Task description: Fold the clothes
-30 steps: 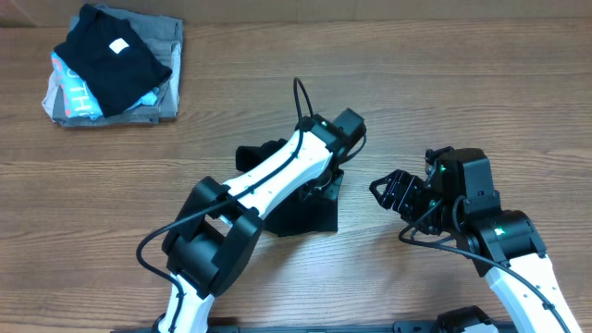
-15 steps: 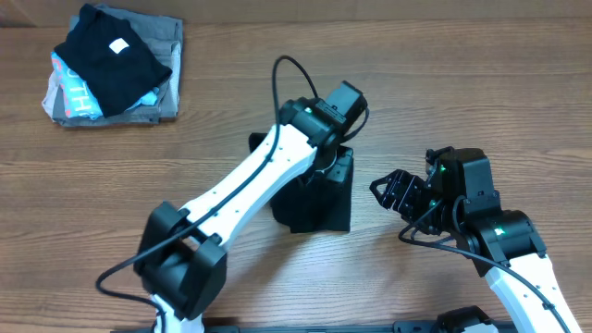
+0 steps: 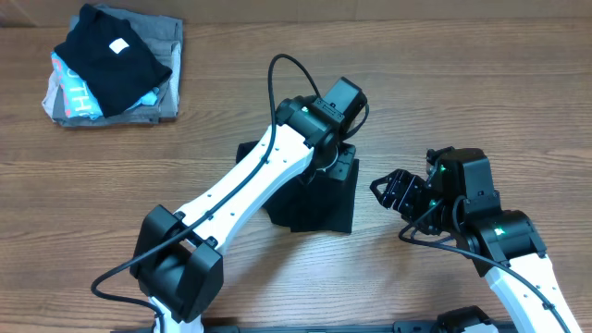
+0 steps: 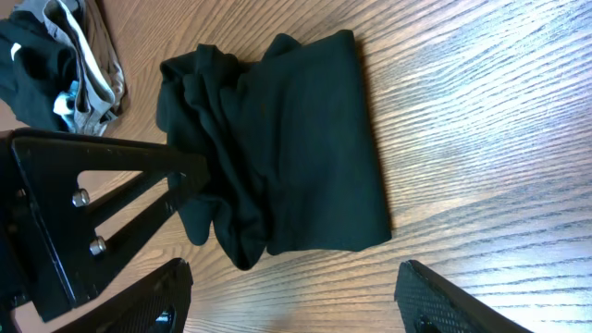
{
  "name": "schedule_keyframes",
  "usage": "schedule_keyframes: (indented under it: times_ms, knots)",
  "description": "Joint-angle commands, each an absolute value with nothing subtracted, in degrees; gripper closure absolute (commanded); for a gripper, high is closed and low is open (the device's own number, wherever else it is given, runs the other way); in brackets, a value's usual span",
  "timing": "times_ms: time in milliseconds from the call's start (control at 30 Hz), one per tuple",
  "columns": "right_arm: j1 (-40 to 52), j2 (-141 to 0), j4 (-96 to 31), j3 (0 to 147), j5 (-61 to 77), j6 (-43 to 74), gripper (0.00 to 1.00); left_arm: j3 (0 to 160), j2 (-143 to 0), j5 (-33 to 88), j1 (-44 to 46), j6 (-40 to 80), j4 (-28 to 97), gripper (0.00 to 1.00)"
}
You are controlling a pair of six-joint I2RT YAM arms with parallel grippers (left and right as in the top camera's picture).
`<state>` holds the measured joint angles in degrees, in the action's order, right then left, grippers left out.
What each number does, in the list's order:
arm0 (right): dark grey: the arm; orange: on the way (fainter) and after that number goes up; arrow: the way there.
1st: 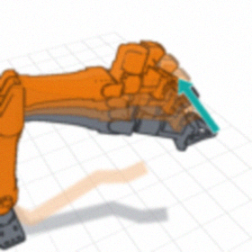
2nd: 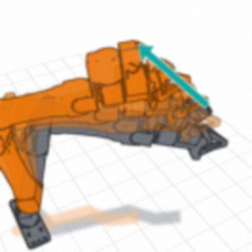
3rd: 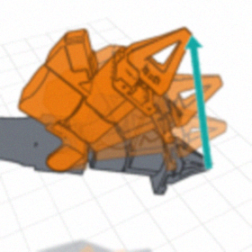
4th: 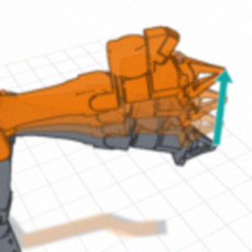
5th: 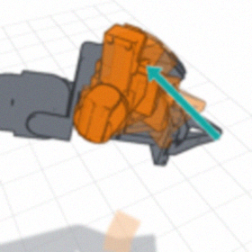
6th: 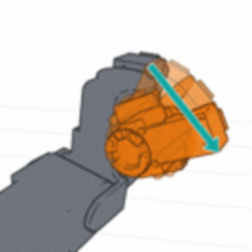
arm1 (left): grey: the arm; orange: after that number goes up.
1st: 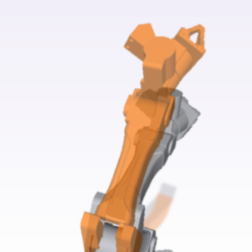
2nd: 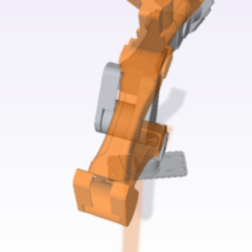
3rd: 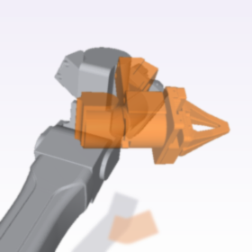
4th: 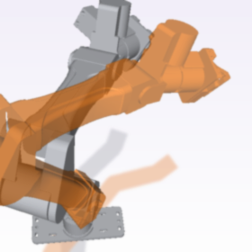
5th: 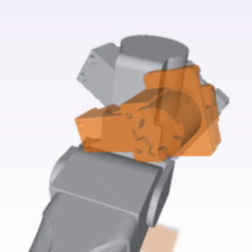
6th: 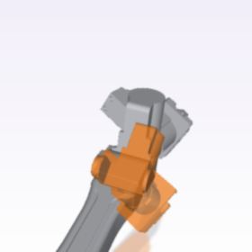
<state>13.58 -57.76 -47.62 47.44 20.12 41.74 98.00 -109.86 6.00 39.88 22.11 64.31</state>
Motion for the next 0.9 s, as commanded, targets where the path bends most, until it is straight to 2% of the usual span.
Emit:
schedule_keyframes:
  times_ms: [0,200,300,400,567,700,867]
  knots:
    - [13.8,-57.1,-47.0,47.3,19.5,41.0,0.25,100.6,-108.5,5.3,36.1,25.0,65.5,0.56]
    - [16.6,-57.2,-43.2,47.3,19.5,39.5,0.25,106.1,-107.7,6.1,22.8,27.5,73.8,0.55]
    - [22.3,-58.6,-36.6,47.5,19.4,39.3,0.25,106.5,-107.7,6.4,13.1,27.3,79.2,0.54]
    - [29.6,-62.9,-32.8,49.8,14.5,39.4,0.25,103.6,-107.9,12.7,6.0,21.6,80.7,0.55]
    - [37.9,-74.3,-37.9,58.9,4.5,40.5,0.25,95.3,-108.0,17.1,1.5,18.1,75.2,0.57]
    - [38.9,-79.7,-40.2,63.1,4.0,42.5,0.25,88.5,-108.0,24.6,0.7,14.4,69.0,0.56]
    - [38.9,-79.9,-40.0,63.4,4.8,44.9,0.25,82.8,-108.7,30.3,0.9,14.9,61.5,0.53]
